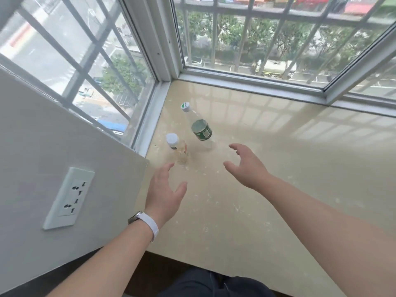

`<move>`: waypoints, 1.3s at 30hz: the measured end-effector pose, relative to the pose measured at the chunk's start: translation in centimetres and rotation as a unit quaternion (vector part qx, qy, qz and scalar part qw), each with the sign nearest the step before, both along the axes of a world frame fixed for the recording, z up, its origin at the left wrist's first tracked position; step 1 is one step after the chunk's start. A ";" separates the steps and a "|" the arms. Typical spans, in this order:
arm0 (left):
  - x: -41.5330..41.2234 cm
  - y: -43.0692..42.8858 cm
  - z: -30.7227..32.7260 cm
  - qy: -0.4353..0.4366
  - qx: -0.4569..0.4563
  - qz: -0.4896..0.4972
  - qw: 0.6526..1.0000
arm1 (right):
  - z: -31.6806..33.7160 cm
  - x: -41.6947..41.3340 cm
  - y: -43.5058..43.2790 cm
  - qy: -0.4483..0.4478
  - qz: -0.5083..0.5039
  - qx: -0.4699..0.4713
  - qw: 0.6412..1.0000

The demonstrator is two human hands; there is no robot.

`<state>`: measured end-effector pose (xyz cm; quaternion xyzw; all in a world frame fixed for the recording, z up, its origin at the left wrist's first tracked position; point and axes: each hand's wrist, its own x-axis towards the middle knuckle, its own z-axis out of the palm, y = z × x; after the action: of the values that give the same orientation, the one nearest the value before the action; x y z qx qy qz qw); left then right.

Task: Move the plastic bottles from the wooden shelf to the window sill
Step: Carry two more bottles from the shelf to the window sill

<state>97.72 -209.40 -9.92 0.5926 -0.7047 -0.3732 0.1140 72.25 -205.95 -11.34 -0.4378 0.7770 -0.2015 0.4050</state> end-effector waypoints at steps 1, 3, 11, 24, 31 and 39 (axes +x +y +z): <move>0.0 0.4 0.7 -0.007 -0.019 -0.032 0.999 | 0.7 0.2 0.6 0.018 0.017 -0.006 1.000; 0.2 0.9 2.1 -0.030 -0.049 -0.082 0.995 | 2.3 0.7 1.7 0.059 0.053 -0.017 0.997; 2.2 2.6 6.9 -0.089 -0.165 -0.170 0.967 | 9.7 3.1 5.4 0.196 0.158 -0.053 0.966; 8.1 7.9 12.9 -0.075 -0.251 -0.246 0.933 | 17.1 10.9 14.4 0.321 0.192 -0.048 0.926; 7.7 10.3 14.1 -0.054 -0.266 -0.311 0.911 | 19.1 12.8 21.2 0.357 0.150 -0.023 0.922; 2.7 15.1 16.2 -0.035 -0.287 -0.395 0.872 | 21.1 10.7 28.8 0.381 0.069 0.003 0.922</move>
<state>100.45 -194.26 6.23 0.2188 -0.9596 -0.1473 0.0974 82.94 -177.17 9.78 -0.5327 0.8412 0.0108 0.0924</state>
